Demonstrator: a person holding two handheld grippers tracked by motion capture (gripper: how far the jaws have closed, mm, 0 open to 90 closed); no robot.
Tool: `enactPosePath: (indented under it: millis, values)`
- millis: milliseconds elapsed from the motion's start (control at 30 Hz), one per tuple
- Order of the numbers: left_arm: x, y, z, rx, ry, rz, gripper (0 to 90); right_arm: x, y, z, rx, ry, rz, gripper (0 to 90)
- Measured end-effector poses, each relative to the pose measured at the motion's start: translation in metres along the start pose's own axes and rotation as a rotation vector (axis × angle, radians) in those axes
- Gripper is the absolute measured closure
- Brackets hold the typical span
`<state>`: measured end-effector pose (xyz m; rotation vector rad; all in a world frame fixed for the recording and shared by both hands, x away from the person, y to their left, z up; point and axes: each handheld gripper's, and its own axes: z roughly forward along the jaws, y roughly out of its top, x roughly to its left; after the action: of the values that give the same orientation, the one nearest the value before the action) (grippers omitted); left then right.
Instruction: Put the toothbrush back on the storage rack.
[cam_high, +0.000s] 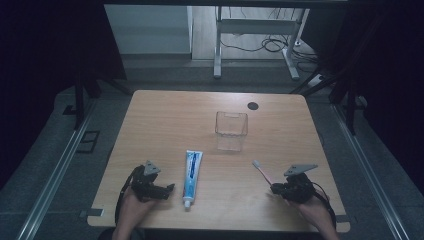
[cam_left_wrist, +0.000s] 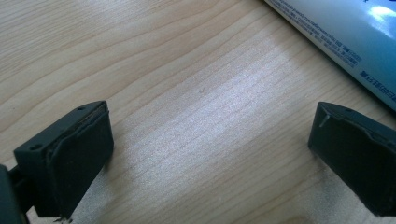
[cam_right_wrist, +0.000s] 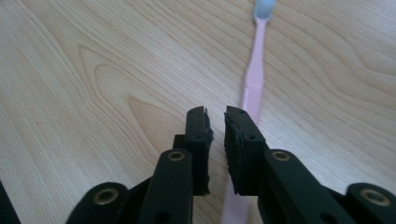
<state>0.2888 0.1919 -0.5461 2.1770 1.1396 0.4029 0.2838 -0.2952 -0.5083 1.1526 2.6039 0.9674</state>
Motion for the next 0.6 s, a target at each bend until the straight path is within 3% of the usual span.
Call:
enactPosePath:
  millis: [300,600]
  values:
    - [0.000,0.000,0.000,0.000,0.000,-0.002,0.2,-0.008,0.020,-0.006,0.157,-0.060,-0.013,66.7]
    - [0.000,0.000,0.000,0.000,0.000,-0.005,0.2,-0.013,0.045,0.005,0.329,-0.063,-0.019,64.5]
